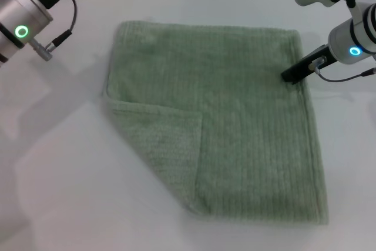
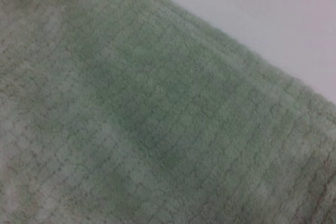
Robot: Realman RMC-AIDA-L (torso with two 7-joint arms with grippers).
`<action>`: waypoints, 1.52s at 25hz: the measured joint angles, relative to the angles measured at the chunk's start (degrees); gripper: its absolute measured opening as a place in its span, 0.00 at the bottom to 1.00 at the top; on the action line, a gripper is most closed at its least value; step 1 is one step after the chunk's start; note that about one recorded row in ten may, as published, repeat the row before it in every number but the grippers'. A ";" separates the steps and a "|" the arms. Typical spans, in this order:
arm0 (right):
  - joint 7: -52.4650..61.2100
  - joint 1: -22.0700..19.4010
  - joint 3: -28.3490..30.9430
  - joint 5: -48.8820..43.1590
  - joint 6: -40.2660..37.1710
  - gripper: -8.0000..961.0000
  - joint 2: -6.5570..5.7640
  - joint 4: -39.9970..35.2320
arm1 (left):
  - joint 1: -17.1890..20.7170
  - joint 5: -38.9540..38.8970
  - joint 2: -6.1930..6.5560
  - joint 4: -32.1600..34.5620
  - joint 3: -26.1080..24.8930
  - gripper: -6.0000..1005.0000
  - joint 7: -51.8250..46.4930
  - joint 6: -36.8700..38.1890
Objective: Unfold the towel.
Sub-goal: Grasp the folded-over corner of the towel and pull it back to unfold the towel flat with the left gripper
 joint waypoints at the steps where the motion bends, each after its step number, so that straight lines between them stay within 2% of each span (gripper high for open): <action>1: 0.00 0.00 0.00 -0.01 0.00 0.03 0.00 0.00 | 0.28 3.90 0.46 2.69 -0.02 0.83 -4.47 -0.06; 3: 0.00 0.02 0.00 -0.04 0.01 0.03 0.01 -0.01 | 0.33 5.45 0.65 3.77 -0.06 0.83 -6.20 -0.05; 4: 0.00 0.05 0.00 -0.06 0.01 0.03 0.00 -0.01 | 0.39 11.29 1.28 6.93 -0.28 0.83 -11.50 0.17; 6: 0.00 0.12 0.00 -0.10 0.01 0.03 0.00 -0.01 | 0.40 15.49 1.56 8.95 -0.35 0.83 -14.58 0.41; 10: 0.00 0.28 0.00 -0.11 0.01 0.03 0.00 -0.01 | 0.22 26.54 1.63 13.34 -0.49 0.83 -19.28 0.16; 13: 0.00 0.45 0.00 -0.23 0.01 0.03 0.00 -0.01 | -0.05 29.75 1.53 14.26 -0.44 0.83 -20.17 0.17; 14: 0.00 0.52 0.00 -0.27 0.01 0.03 0.00 -0.01 | -0.76 38.62 0.86 17.00 0.11 0.83 -21.36 0.53; 16: 0.00 0.61 0.00 -0.33 0.00 0.03 0.00 -0.01 | -1.10 45.11 -0.30 19.23 0.55 0.83 -21.39 0.86; 19: 0.00 0.68 0.00 -0.36 0.00 0.03 0.00 0.01 | -1.10 45.11 -0.30 19.23 0.55 0.83 -21.39 0.86; 20: 0.00 0.68 0.00 -0.37 0.00 0.03 0.00 0.04 | -1.32 50.84 -1.19 21.08 1.28 0.83 -21.12 0.93; 38: -0.05 0.69 0.00 -0.09 0.00 0.03 0.00 0.26 | -3.32 56.44 -1.28 20.56 3.80 0.83 -20.16 -0.93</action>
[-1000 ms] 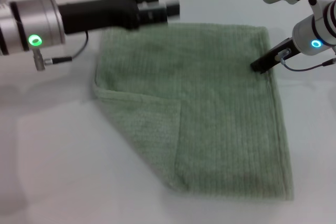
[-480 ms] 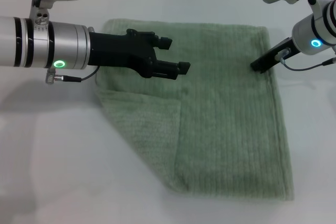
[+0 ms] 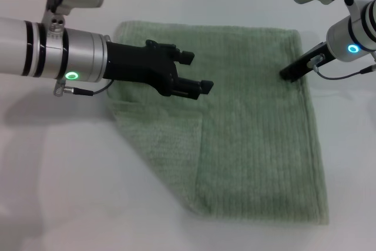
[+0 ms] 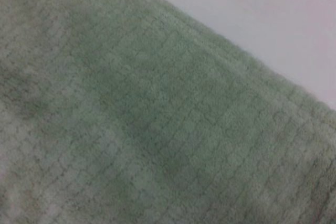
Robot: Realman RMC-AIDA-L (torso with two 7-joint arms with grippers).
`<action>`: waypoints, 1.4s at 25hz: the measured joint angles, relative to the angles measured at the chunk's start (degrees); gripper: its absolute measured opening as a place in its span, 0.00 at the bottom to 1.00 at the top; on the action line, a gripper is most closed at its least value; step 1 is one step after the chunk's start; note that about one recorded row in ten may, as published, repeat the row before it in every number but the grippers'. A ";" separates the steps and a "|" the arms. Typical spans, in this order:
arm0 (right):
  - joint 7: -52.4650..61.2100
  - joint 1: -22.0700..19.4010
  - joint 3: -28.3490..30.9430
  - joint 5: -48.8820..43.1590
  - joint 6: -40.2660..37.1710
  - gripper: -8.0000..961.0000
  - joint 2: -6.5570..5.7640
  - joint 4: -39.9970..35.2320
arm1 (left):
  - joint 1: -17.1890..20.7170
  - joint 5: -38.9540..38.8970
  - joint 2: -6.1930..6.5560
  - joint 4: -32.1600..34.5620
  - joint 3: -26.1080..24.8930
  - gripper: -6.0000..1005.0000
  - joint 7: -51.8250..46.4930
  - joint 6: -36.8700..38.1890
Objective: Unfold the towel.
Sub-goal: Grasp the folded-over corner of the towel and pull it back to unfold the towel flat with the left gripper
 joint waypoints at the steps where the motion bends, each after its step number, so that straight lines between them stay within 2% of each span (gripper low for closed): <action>1: -0.01 0.00 0.00 0.01 0.00 0.03 0.00 0.00 | -0.04 0.18 -0.03 0.00 0.46 0.83 -0.04 -0.08; 12: -0.04 -0.09 0.00 0.09 0.00 0.03 0.00 0.04 | -0.14 1.65 -0.19 -0.04 3.25 0.83 -0.37 -1.34; 14: -0.04 -0.09 0.00 0.08 0.00 0.03 0.00 0.06 | -0.17 2.18 -0.28 -0.18 4.63 0.83 -0.55 -2.46; 15: -0.04 -0.09 0.00 0.08 0.00 0.03 0.00 0.06 | -0.14 2.44 -0.38 -1.01 7.42 0.83 -1.00 -5.36; 19: -0.04 -0.08 0.00 0.08 0.00 0.03 0.00 0.09 | -0.28 2.45 -0.42 -1.87 8.41 0.83 -1.31 -6.92; 20: -0.04 -0.08 0.00 0.08 0.00 0.03 0.00 0.09 | -1.17 2.47 -0.43 -4.44 9.72 0.83 -1.43 -8.81; 23: -0.04 -0.07 0.00 0.09 0.00 0.03 0.00 0.09 | -1.62 2.57 -0.43 -5.62 9.97 0.83 -1.39 -9.11; 35: -0.04 0.00 0.00 0.08 0.00 0.03 0.00 -0.08 | -1.74 2.61 -0.50 -6.27 15.05 0.83 -1.47 -12.61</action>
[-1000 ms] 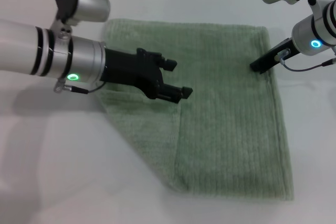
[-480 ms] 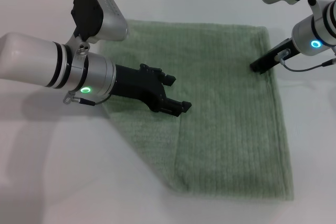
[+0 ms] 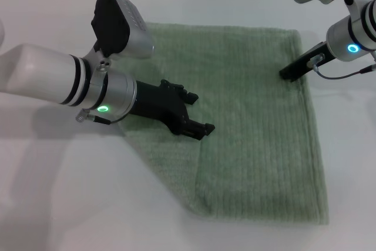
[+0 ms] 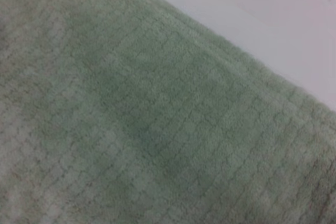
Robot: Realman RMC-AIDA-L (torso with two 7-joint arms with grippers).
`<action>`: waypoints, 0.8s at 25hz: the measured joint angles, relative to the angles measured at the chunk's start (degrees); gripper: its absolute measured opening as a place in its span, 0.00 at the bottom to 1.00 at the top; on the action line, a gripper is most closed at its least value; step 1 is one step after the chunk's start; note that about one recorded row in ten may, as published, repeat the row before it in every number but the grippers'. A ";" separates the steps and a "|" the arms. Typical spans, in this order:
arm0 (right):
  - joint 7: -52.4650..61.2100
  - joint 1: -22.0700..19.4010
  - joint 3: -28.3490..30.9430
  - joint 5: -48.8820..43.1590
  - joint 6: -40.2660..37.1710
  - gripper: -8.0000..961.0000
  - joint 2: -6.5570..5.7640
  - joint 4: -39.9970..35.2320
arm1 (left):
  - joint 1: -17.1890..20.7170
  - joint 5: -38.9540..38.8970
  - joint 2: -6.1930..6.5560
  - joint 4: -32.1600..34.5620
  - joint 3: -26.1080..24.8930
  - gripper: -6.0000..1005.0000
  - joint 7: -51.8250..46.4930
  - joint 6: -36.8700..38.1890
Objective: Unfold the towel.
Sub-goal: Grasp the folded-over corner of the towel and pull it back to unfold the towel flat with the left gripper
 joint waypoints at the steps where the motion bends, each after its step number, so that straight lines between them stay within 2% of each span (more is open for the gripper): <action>1: 0.00 0.00 0.00 0.00 0.00 0.03 0.00 -0.01 | -0.03 0.00 -0.03 -0.04 0.32 0.83 0.00 -0.16; 17: -0.05 -0.15 0.00 0.00 0.00 0.03 0.00 0.01 | -0.56 0.63 0.04 -0.53 3.04 0.82 0.01 -2.26; 20: -0.09 -0.17 0.00 0.00 0.00 0.03 0.00 0.03 | -0.75 0.81 0.08 -0.49 3.05 0.67 0.01 -2.14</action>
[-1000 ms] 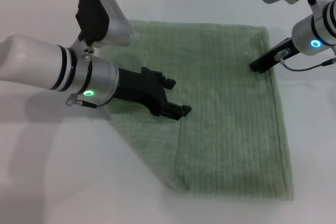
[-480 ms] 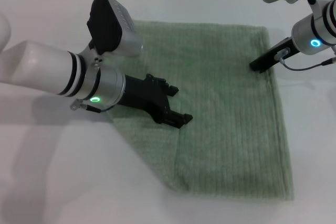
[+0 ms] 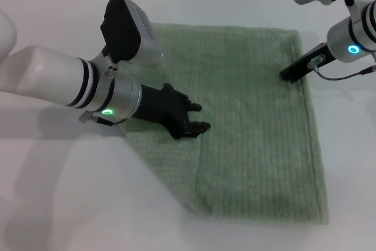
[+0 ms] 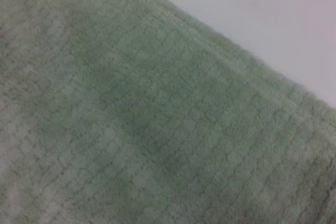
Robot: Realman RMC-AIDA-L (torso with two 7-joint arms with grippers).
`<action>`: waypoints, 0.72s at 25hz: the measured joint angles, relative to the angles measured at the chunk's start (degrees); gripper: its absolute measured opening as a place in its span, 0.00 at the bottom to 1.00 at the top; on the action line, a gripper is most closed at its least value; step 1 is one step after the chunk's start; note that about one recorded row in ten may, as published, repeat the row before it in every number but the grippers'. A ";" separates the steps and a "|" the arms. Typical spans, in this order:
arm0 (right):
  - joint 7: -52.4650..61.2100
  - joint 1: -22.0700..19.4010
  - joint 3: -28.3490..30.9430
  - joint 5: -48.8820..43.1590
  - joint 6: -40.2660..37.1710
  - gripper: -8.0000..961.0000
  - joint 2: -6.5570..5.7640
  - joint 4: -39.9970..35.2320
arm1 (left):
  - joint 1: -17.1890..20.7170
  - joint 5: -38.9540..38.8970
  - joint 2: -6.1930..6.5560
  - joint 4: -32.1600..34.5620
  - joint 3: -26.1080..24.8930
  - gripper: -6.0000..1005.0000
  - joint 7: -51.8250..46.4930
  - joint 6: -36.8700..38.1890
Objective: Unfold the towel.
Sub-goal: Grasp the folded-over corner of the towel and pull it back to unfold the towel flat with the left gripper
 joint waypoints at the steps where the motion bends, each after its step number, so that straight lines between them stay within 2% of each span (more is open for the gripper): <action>1: -0.05 -0.01 0.00 0.00 0.00 0.03 0.00 0.03 | -0.20 0.50 0.00 0.01 0.01 0.61 -0.03 0.11; 10: -0.46 -0.02 0.00 0.00 0.00 0.03 0.00 0.14 | -0.44 2.75 -0.08 0.77 0.77 0.27 -1.51 0.28; 15: -0.50 -0.10 0.00 0.00 0.00 0.03 0.00 0.11 | 0.32 2.63 -0.02 4.00 0.51 0.07 -1.95 2.80; 18: -0.58 -0.05 0.00 0.00 0.00 0.03 0.00 0.07 | 0.87 3.63 0.38 7.95 -0.63 0.07 -4.44 7.85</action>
